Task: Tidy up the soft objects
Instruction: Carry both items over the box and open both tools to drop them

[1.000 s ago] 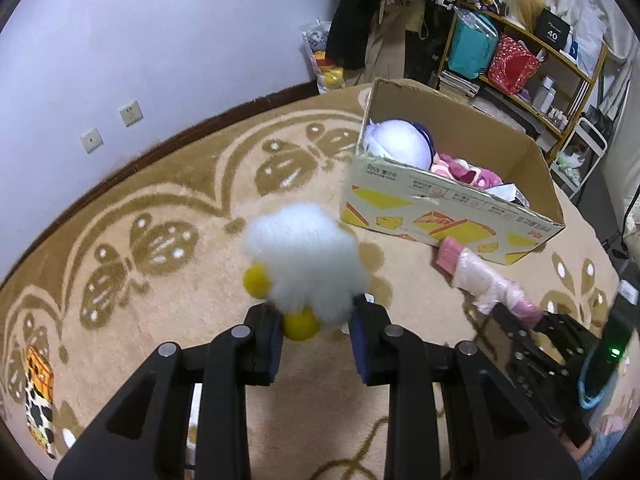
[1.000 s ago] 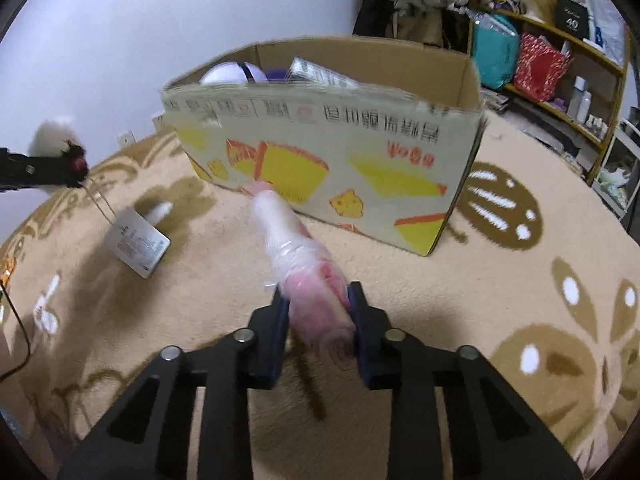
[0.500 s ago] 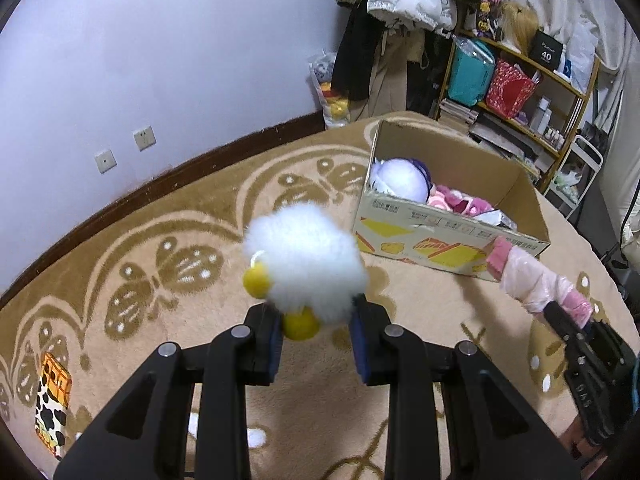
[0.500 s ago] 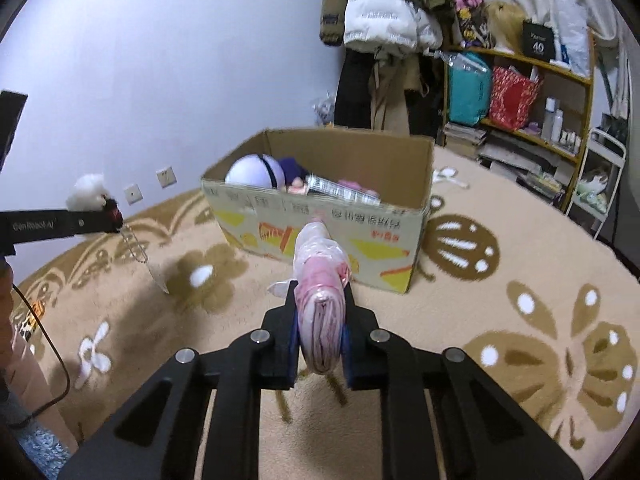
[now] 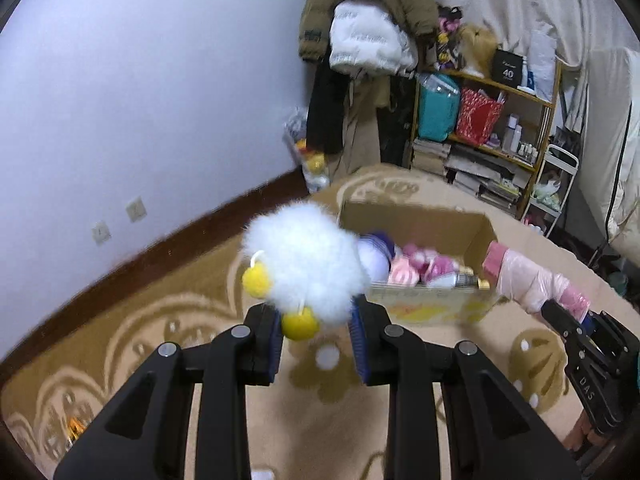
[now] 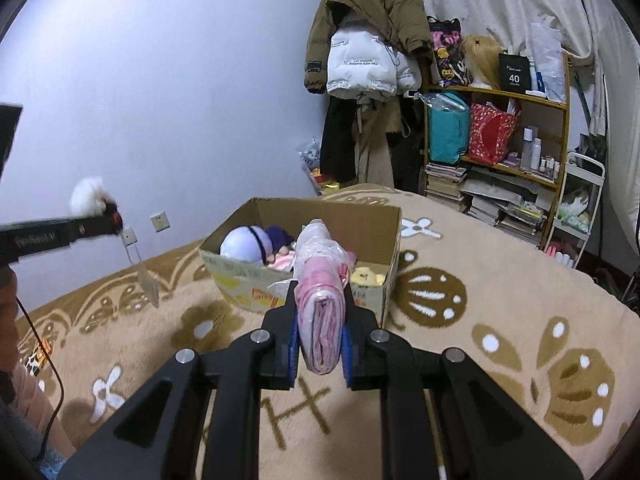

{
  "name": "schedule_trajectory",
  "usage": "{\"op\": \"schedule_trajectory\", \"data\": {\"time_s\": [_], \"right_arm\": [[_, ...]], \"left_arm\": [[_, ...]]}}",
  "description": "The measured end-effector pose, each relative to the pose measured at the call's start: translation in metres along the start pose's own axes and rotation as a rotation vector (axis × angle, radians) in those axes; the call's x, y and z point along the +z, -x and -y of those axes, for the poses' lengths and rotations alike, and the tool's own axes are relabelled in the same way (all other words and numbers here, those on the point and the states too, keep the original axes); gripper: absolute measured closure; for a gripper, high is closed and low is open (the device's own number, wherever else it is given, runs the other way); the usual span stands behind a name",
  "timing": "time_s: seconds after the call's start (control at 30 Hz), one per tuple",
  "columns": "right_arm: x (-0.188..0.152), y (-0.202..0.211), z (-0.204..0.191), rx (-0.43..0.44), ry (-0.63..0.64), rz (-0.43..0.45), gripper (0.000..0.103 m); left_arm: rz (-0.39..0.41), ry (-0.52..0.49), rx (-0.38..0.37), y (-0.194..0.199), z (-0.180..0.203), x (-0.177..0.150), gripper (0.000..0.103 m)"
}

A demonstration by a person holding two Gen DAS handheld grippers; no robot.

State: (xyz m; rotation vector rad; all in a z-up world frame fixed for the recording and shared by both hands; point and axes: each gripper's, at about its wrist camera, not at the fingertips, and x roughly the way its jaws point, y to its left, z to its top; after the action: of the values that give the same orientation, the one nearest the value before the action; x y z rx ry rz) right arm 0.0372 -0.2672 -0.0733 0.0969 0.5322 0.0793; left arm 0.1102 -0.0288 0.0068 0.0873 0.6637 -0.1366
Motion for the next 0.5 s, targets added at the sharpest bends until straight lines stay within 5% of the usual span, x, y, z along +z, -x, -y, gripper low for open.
{"op": "schedule_trajectory", "data": {"time_s": [0.5], "right_arm": [[0.046,-0.042,0.011,0.004,0.031,0.023,0.086]], "left_arm": [[0.072,-0.120,-0.029,-0.055,0.042,0.072,0.076]]}}
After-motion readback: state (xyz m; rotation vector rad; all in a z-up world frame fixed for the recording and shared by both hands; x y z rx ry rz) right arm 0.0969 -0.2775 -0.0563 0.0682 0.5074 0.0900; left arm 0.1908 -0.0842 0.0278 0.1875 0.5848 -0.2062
